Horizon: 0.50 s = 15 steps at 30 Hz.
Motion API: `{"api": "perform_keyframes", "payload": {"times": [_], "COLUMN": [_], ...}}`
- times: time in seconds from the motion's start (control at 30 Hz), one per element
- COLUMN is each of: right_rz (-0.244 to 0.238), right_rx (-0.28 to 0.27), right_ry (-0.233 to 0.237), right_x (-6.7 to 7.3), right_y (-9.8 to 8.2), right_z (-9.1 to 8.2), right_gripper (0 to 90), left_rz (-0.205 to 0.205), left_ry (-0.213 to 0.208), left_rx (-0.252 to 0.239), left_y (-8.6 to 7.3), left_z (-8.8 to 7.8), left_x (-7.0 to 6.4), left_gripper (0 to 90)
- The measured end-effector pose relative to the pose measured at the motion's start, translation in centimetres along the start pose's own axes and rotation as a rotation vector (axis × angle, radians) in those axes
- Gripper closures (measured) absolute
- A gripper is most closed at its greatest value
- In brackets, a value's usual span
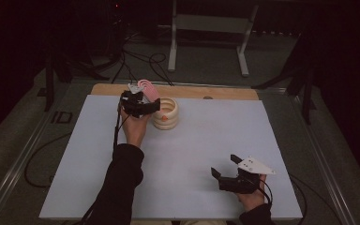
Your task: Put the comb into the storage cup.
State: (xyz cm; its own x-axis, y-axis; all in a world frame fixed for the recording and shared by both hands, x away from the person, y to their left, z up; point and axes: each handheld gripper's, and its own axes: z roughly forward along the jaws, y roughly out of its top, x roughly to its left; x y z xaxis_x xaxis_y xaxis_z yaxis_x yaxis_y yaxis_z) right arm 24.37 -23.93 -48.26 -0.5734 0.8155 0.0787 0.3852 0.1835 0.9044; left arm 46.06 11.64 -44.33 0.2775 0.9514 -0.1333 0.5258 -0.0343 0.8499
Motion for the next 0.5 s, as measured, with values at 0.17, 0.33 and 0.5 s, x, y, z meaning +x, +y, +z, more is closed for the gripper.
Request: {"api": "perform_keyframes", "payload": {"times": [0.17, 0.33, 0.5], "right_rz": [-0.001, -0.002, -0.002], "right_rx": [0.001, 0.003, 0.002], "right_ry": [0.000, 0.000, 0.002], "right_x": [0.00, 0.01, 0.00], "right_y": [0.00, 0.00, -0.01], "right_z": [0.01, 0.01, 0.02], "right_gripper": [8.9, 8.9, 8.9], "left_rz": [0.018, 0.050, 0.066], "left_ry": [-0.008, -0.009, -0.005], "left_rx": [-0.011, -0.017, -0.023], "left_y": [0.11, 0.20, 0.19], "left_z": [-0.25, -0.44, -0.55], "left_x": [-0.08, -0.20, -0.26], "left_gripper": [0.2, 0.1, 0.1]}}
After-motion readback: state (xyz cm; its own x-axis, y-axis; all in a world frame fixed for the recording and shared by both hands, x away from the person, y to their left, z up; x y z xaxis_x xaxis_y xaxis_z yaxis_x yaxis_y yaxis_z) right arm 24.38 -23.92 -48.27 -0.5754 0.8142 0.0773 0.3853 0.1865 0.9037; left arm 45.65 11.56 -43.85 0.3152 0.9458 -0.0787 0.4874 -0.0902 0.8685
